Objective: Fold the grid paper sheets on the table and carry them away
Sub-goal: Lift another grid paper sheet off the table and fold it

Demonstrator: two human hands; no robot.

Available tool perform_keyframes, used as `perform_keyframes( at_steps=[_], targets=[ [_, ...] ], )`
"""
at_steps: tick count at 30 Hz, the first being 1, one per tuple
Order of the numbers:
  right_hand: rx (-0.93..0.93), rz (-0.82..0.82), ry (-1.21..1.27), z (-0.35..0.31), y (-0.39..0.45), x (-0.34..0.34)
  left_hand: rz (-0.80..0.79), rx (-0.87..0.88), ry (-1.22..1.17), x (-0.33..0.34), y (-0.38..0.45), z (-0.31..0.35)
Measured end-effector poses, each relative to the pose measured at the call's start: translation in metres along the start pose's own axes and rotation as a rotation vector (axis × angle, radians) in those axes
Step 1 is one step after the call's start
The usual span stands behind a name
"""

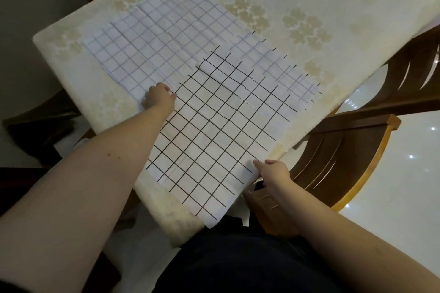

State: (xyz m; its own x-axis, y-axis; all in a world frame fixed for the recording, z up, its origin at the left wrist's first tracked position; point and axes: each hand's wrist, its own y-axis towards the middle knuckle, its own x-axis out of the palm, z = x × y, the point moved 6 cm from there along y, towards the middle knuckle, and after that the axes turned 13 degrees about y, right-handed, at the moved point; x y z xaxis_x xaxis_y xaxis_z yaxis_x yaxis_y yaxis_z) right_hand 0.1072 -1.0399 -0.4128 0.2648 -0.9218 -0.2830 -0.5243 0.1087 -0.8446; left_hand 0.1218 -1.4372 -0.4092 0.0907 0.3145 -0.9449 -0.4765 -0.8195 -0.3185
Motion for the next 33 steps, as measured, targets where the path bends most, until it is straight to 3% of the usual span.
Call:
perform_keyframes(
  at_steps=[7, 14, 25, 33],
  targets=[
    [0.089, -0.002, 0.11, 0.003, 0.005, -0.001, -0.127, -0.027, -0.097, 0.0, 0.012, -0.003],
    [0.012, -0.03, 0.128, -0.004, 0.001, -0.01, -0.107, 0.062, -0.271, -0.006, 0.004, -0.01],
    [-0.277, -0.192, 0.356, -0.051, -0.036, -0.034, -0.113, -0.005, -0.917, -0.051, -0.025, -0.03],
    [-0.517, -0.175, 0.476, -0.095, -0.073, -0.061, -0.063, 0.208, -1.104, -0.114, -0.058, -0.045]
  ],
)
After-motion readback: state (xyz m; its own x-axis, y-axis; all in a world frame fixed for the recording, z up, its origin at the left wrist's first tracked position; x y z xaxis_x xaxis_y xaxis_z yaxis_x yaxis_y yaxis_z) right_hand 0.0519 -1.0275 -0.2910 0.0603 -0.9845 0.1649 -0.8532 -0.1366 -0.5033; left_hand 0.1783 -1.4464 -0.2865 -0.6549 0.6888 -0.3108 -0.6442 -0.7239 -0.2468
